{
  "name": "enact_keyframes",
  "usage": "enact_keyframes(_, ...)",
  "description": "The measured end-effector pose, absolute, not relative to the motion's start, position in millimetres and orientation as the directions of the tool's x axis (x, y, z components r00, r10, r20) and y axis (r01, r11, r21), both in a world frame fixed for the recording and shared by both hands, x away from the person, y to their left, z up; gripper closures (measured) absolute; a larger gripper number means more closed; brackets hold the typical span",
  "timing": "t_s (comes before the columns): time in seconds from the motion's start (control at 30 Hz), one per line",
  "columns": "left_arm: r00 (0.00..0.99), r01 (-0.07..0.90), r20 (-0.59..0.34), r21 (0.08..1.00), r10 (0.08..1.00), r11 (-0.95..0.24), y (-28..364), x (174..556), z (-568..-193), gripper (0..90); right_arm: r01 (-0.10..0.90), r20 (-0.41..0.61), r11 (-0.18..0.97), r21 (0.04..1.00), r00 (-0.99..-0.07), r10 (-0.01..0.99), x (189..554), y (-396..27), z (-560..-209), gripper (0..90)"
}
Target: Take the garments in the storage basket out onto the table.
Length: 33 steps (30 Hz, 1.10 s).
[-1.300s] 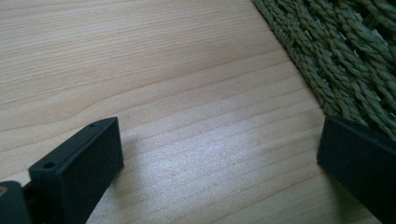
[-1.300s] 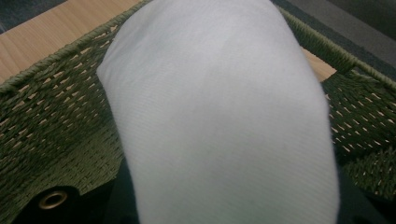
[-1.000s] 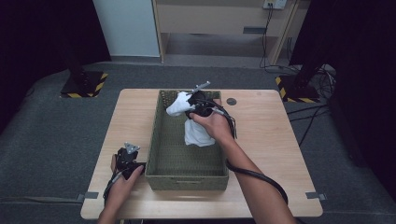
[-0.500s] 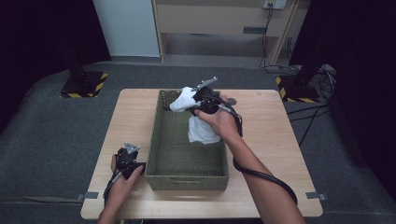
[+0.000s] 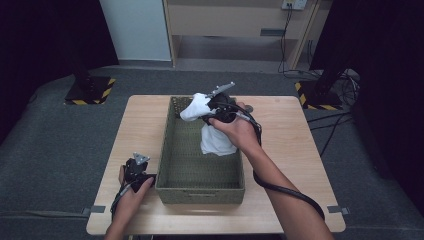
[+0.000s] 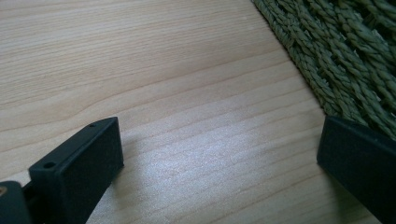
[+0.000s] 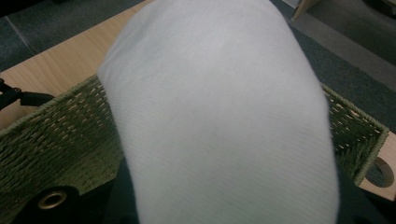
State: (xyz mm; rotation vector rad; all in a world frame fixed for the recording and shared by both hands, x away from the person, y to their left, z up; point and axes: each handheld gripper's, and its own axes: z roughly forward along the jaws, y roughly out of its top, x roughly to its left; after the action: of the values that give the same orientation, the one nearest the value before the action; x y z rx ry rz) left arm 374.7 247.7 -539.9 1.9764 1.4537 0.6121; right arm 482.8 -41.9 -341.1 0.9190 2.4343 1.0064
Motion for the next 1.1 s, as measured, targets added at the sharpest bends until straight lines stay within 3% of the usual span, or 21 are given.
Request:
enact_keyframes(0.33, 0.293, 0.678, 0.013, 0.703, 0.956, -0.217, 247.7, 374.8, -539.9, 0.0, 0.426, -0.089, 0.531, 0.733, -0.713, 0.695, 481.6, -55.5, -325.4, 56.7)
enact_keyframes(0.5, 0.293, 0.678, 0.013, 0.703, 0.956, -0.217, 247.6, 374.7, -539.9, 0.0, 0.445, -0.046, 0.471, 0.762, -0.687, 0.725, 485.7, -73.9, -318.7, 56.7)
enact_keyframes(1.1, 0.292, 0.677, 0.013, 0.703, 0.956, -0.217, 247.6, 374.8, -540.0, 0.0, 0.476, -0.038, 0.403, 0.782, -0.608, 0.793, 490.8, -141.5, -317.7, 56.7)
